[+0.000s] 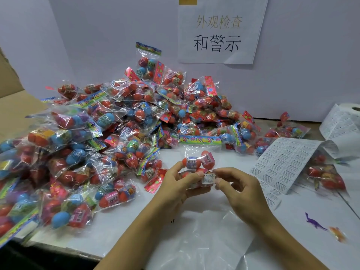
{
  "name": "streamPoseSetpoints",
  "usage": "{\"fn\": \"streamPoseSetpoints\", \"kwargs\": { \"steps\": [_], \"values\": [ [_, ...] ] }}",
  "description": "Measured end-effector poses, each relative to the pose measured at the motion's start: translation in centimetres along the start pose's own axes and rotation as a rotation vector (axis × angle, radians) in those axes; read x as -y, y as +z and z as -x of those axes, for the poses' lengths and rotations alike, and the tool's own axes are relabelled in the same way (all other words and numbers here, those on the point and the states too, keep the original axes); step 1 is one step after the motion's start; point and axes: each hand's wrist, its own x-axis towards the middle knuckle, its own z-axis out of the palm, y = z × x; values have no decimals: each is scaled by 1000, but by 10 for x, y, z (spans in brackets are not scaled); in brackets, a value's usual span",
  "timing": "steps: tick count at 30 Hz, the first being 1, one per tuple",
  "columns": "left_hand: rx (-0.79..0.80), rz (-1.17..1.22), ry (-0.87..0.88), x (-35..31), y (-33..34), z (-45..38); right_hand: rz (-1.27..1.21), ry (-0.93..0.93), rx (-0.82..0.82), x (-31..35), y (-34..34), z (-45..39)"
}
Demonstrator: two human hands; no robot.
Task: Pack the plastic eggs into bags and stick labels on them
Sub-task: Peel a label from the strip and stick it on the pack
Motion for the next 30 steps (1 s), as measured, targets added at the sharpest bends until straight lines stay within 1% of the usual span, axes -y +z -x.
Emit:
{"fn": "streamPoseSetpoints", "kwargs": {
  "steps": [7, 12, 24, 30],
  "values": [
    [58, -11, 22, -1, 1, 3, -19, -37, -29, 5, 1, 0],
    [105, -57, 43, 0, 1, 3, -17, -20, -35, 2, 0, 0],
    [82, -61, 33, 1, 2, 3, -1, 13, -34, 1, 1, 0],
    [45, -24, 43, 0, 0, 2, -5, -12, 20, 3, 1, 2]
  ]
}}
